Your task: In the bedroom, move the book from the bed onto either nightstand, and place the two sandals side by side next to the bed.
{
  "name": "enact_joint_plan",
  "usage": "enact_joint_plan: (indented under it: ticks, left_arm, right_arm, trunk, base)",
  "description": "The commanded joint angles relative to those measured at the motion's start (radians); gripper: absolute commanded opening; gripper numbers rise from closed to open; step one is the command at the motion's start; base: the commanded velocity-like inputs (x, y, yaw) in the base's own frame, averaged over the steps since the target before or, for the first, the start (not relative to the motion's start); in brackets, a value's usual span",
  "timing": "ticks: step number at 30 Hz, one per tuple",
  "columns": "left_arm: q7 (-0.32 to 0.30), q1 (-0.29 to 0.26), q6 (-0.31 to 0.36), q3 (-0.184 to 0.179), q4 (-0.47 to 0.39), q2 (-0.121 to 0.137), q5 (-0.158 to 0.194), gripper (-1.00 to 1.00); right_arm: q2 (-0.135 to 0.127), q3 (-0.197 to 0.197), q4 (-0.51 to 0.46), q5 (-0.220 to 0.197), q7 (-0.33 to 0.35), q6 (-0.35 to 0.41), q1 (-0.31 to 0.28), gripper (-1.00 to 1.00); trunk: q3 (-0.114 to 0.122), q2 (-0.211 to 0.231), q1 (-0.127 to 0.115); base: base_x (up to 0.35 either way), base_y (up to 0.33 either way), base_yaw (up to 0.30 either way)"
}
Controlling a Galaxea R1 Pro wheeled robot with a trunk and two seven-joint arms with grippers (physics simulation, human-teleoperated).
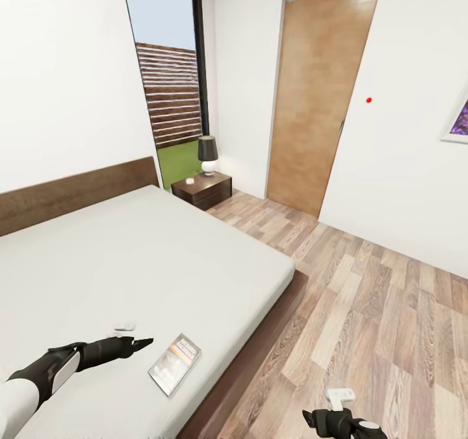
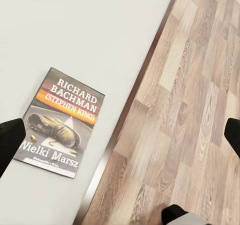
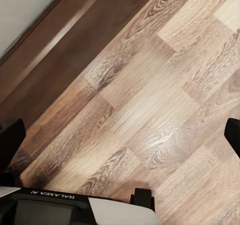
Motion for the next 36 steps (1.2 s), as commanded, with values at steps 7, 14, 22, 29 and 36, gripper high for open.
enact_joint_plan:
  ticks: [7,14,22,29,36]
  left_arm:
    - [-0.002,-0.001,0.01,-0.005,-0.001,0.001,0.011,1.0]
    - [-0.003,-0.001,0.01,-0.005,-0.001,0.001,0.011,1.0]
    - [-0.003,-0.001,0.01,-0.005,-0.002,0.002,0.011,1.0]
    - [-0.004,-0.001,0.01,-0.005,-0.002,0.002,0.011,1.0]
    - [-0.004,-0.001,0.01,-0.005,-0.005,0.002,0.011,1.0]
  right_arm:
    - [0.001,-0.008,-0.002,0.006,0.008,0.004,-0.001,1.0]
    - [0.001,-0.008,-0.002,0.006,0.008,0.004,-0.001,1.0]
    - [0.001,-0.008,-0.002,0.007,0.008,0.004,-0.001,1.0]
    - [0.001,-0.008,-0.002,0.008,0.008,0.004,-0.001,1.0]
    - [0.001,-0.008,-0.002,0.008,0.008,0.004,-0.001,1.0]
  trunk:
    - [-0.014,-0.002,0.001]
    - [-0.025,-0.002,0.001]
    - [-0.038,-0.002,0.001]
    - [-0.05,-0.002,0.001]
    - [-0.061,-0.002,0.001]
  base:
    - [0.0,0.0,0.0]
    - [0.0,0.0,0.0]
    - [0.0,0.0,0.0]
    - [0.0,0.0,0.0]
    - [0.0,0.0,0.0]
